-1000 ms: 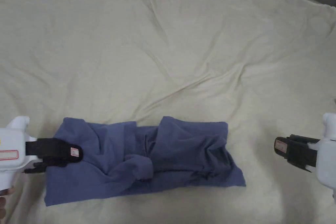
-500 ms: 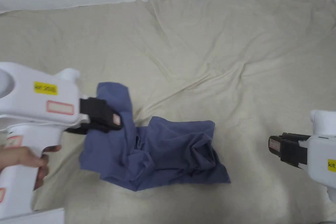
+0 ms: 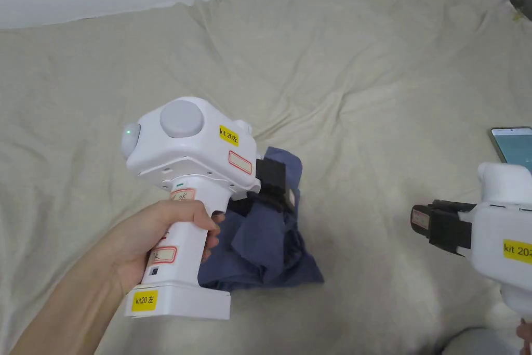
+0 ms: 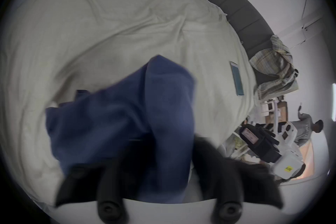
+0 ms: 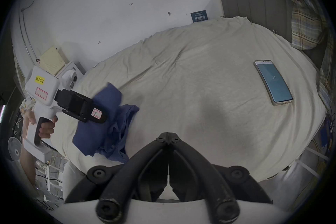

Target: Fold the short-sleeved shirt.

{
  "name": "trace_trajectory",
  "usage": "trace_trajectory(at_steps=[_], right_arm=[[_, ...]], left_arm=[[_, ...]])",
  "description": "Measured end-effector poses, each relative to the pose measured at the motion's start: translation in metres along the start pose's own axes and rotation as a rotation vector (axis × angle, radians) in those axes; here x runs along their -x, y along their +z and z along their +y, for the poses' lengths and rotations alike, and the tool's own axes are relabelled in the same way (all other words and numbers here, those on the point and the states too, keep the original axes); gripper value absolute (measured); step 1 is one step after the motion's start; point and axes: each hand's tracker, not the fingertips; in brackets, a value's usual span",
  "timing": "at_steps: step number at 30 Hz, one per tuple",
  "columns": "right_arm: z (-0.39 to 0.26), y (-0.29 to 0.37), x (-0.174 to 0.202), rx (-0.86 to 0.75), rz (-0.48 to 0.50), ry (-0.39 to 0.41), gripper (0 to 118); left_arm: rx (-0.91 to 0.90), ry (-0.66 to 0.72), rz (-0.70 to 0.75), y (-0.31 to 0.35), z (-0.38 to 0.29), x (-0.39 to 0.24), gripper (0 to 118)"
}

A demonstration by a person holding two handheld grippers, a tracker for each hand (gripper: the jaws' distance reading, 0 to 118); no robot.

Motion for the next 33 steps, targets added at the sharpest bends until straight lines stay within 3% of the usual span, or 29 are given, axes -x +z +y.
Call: trace_trajectory(at_steps=[2, 11, 12, 13, 15, 16, 20, 23, 27, 33], right_arm=[[0.0, 0.001, 0.0, -0.006, 0.001, -0.005, 0], [-0.001, -0.002, 0.004, 0.001, 0.007, 0.008, 0], [-0.001, -0.002, 0.004, -0.005, 0.01, 0.006, 0], [-0.001, -0.002, 0.004, -0.008, 0.011, 0.003, 0], [-0.001, -0.004, 0.003, -0.012, 0.008, 0.002, 0], [-0.001, -0.006, 0.002, -0.012, -0.002, -0.003, 0], [-0.002, -0.006, -0.001, -0.02, -0.037, -0.022, 0], [-0.002, -0.001, -0.009, -0.033, 0.028, -0.081, 0], [-0.002, 0.002, -0.011, -0.045, -0.015, -0.08, 0], [-0.006, 0.006, -0.009, -0.034, -0.011, -0.08, 0]], left_arm=[[0.01, 0.019, -0.066, 0.003, -0.002, 0.0, 116], [-0.237, 0.06, -0.02, 0.093, -0.003, 0.02, 114], [-0.254, 0.068, 0.012, 0.088, -0.006, 0.025, 109], [-0.278, 0.065, 0.054, 0.089, -0.008, 0.027, 96], [-0.345, 0.058, 0.136, 0.083, -0.014, 0.026, 29], [-0.334, 0.047, 0.153, 0.071, -0.016, 0.026, 7], [-0.247, 0.002, 0.07, 0.026, -0.026, 0.02, 5], [-0.199, -0.086, 0.05, -0.004, -0.034, 0.005, 5], [-0.12, -0.02, 0.05, -0.035, -0.032, -0.002, 5], [-0.071, -0.066, 0.01, -0.061, -0.034, -0.023, 5]])
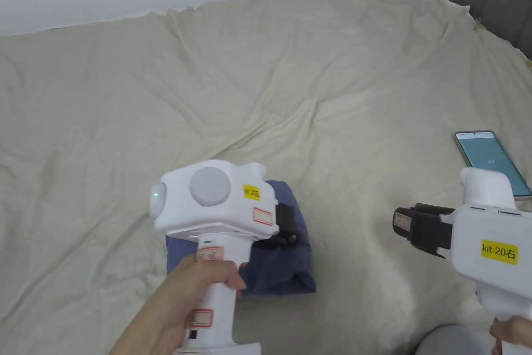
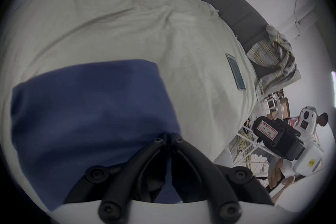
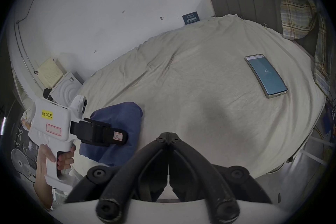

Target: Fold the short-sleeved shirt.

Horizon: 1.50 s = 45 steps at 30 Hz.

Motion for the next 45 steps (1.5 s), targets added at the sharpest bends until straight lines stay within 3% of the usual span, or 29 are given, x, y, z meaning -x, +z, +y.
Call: trace_trajectory(at_steps=[5, 9, 12, 16, 19, 21, 23, 24, 25, 26, 27, 29, 34, 40, 42, 43, 45], right_arm=[[-0.001, 0.0, 0.01, 0.008, -0.001, 0.017, 0], [0.003, -0.004, 0.026, 0.014, 0.006, 0.063, 0], [0.005, -0.009, 0.046, 0.012, 0.036, 0.098, 0], [0.007, -0.038, 0.087, 0.025, 0.092, 0.165, 0], [0.006, -0.067, 0.114, 0.048, 0.133, 0.219, 0], [0.002, -0.089, 0.13, 0.082, 0.102, 0.248, 0], [-0.006, -0.109, 0.141, 0.117, 0.062, 0.329, 0], [-0.01, -0.116, 0.143, 0.155, 0.023, 0.323, 0], [-0.014, -0.122, 0.142, 0.167, 0.018, 0.322, 0], [-0.02, -0.13, 0.14, 0.162, 0.015, 0.328, 0], [-0.025, -0.134, 0.137, 0.162, 0.006, 0.33, 0], [-0.03, -0.141, 0.13, 0.197, 0.01, 0.294, 0], [-0.022, -0.136, 0.122, 0.19, 0.043, 0.248, 0], [-0.024, -0.134, 0.122, 0.188, 0.043, 0.25, 0], [-0.024, -0.133, 0.121, 0.188, 0.047, 0.24, 0], [-0.024, -0.133, 0.12, 0.186, 0.046, 0.238, 0], [-0.023, -0.133, 0.12, 0.188, 0.047, 0.238, 0]], left_arm=[[0.003, -0.083, -0.147, 0.009, -0.008, -0.017, 5], [-0.068, -0.068, -0.131, 0.046, -0.015, 0.002, 5], [-0.144, 0.004, -0.16, 0.087, -0.021, 0.04, 5], [-0.255, 0.09, -0.04, 0.144, -0.034, 0.097, 5], [-0.284, 0.192, -0.029, 0.166, -0.048, 0.132, 5], [-0.31, 0.259, -0.059, 0.173, -0.058, 0.153, 5], [-0.301, 0.319, -0.086, 0.174, -0.064, 0.169, 6], [-0.289, 0.317, -0.099, 0.174, -0.065, 0.175, 14], [-0.282, 0.328, -0.111, 0.172, -0.064, 0.178, 33], [-0.258, 0.337, -0.136, 0.169, -0.063, 0.183, 67], [-0.25, 0.354, -0.164, 0.164, -0.06, 0.184, 90], [-0.223, 0.375, -0.222, 0.153, -0.054, 0.186, 114], [-0.213, 0.38, -0.367, 0.118, -0.034, 0.182, 114], [-0.008, 0.325, -0.258, 0.062, -0.021, 0.168, 114], [-0.064, 0.359, -0.337, 0.061, -0.025, 0.168, 113], [-0.061, 0.348, -0.388, 0.06, -0.022, 0.176, 112], [-0.036, 0.372, -0.413, 0.055, -0.018, 0.178, 95]])
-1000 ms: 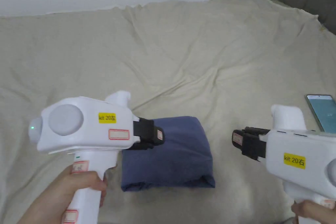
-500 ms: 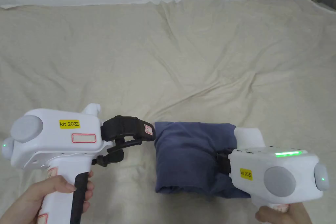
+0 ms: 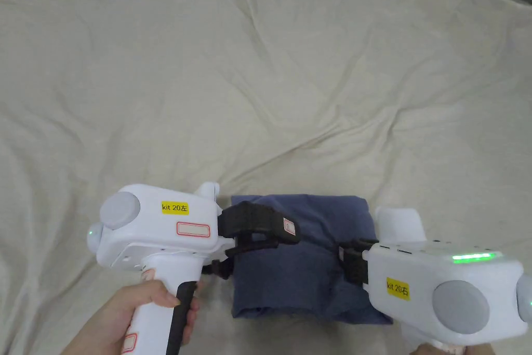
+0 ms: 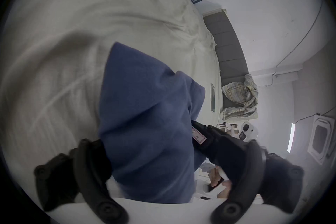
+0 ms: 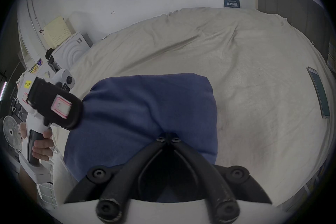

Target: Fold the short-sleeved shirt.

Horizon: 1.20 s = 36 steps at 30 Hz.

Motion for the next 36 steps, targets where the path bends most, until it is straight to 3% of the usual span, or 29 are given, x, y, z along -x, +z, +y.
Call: trace_trajectory(at_steps=[1, 2, 4, 8, 11, 18, 25, 28, 29, 32, 36], right_arm=[[0.0, 0.0, 0.0, 0.001, -0.001, 0.0, 0], [0.0, 0.001, 0.0, 0.003, -0.002, 0.002, 0], [0.003, 0.002, 0.0, 0.007, -0.004, 0.0, 0], [0.004, 0.008, 0.002, -0.003, -0.006, -0.006, 0], [0.009, 0.023, 0.008, -0.044, -0.001, -0.013, 0], [0.019, 0.047, 0.03, -0.146, -0.022, -0.026, 0], [0.025, 0.05, 0.047, -0.174, -0.024, -0.048, 0], [0.025, 0.053, 0.051, -0.171, 0.109, -0.101, 0], [0.025, 0.05, 0.052, -0.164, 0.093, -0.134, 0], [0.025, 0.042, 0.061, -0.158, 0.047, -0.134, 0], [0.028, 0.031, 0.066, -0.136, 0.022, -0.101, 0]], left_arm=[[-0.009, 0.008, 0.022, -0.002, 0.001, -0.001, 82], [-0.028, -0.015, 0.078, -0.004, 0.002, -0.002, 54], [-0.042, -0.036, 0.13, -0.006, 0.003, 0.0, 44], [-0.031, -0.035, 0.079, 0.001, 0.002, 0.003, 37], [-0.038, 0.021, 0.075, 0.013, 0.001, 0.008, 36], [-0.114, -0.125, 0.206, 0.104, -0.008, 0.016, 34], [-0.264, -0.111, 0.517, 0.261, 0.006, 0.069, 33], [-0.299, -0.061, 0.666, 0.328, 0.02, 0.103, 33], [-0.31, -0.067, 0.73, 0.348, 0.025, 0.115, 33], [-0.326, 0.022, 0.879, 0.399, 0.04, 0.153, 33], [-0.358, 0.068, 0.897, 0.457, 0.054, 0.191, 33]])
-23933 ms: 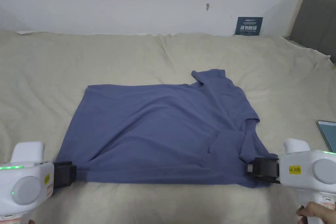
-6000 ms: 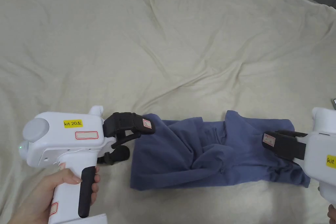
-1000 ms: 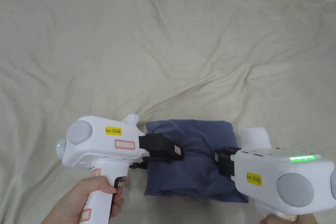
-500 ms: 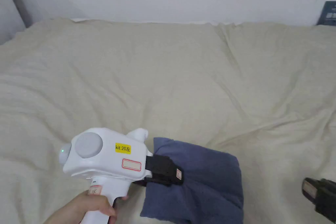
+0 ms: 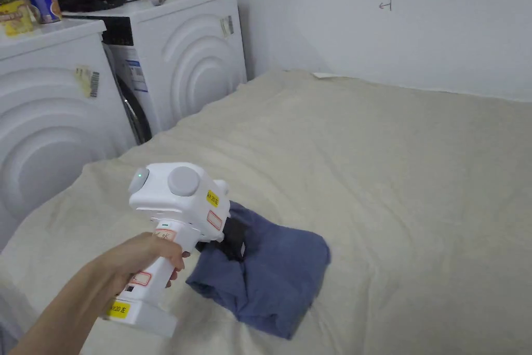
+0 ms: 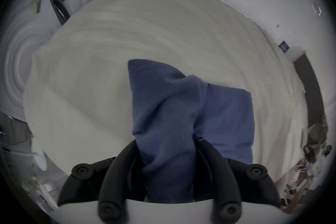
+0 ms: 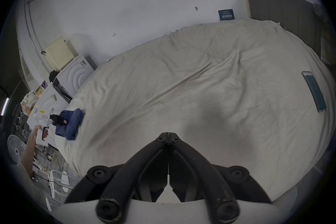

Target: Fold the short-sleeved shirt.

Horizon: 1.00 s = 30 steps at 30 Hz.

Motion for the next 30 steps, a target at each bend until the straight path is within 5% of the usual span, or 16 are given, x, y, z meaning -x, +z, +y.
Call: trace_trajectory(at_steps=[3, 8, 13, 15, 17, 18, 24, 25, 29, 30], right_arm=[[0.002, -0.009, 0.018, 0.011, -0.022, 0.026, 0], [0.011, -0.015, 0.032, 0.029, -0.013, 0.045, 0], [0.016, -0.021, 0.048, 0.044, -0.052, 0.078, 0], [0.016, -0.025, 0.053, 0.053, -0.055, 0.071, 0], [0.015, -0.026, 0.062, 0.064, -0.05, 0.089, 0], [0.015, -0.026, 0.064, 0.07, -0.043, 0.099, 0], [0.01, -0.033, 0.063, 0.07, -0.053, 0.155, 0], [0.008, -0.032, 0.063, 0.065, -0.048, 0.159, 0], [0.006, -0.026, 0.064, 0.045, -0.025, 0.171, 0], [0.006, -0.023, 0.065, 0.033, -0.031, 0.182, 0]], left_arm=[[-0.004, -0.02, 0.222, -0.001, 0.019, 0.03, 33], [-0.045, 0.072, 0.277, 0.003, 0.044, 0.084, 33], [-0.062, 0.059, 0.505, -0.002, 0.065, 0.116, 33], [-0.074, 0.072, 0.554, -0.005, 0.065, 0.122, 55], [-0.071, 0.064, 0.59, -0.007, 0.062, 0.125, 109], [-0.062, 0.063, 0.587, -0.004, 0.056, 0.123, 118], [-0.112, 0.127, 0.469, 0.038, 0.033, 0.112, 118], [-0.156, 0.144, 0.452, 0.044, 0.027, 0.106, 116], [-0.299, 0.126, 0.418, 0.081, -0.008, 0.062, 65], [-0.381, 0.132, 0.433, 0.086, -0.019, 0.051, 24]])
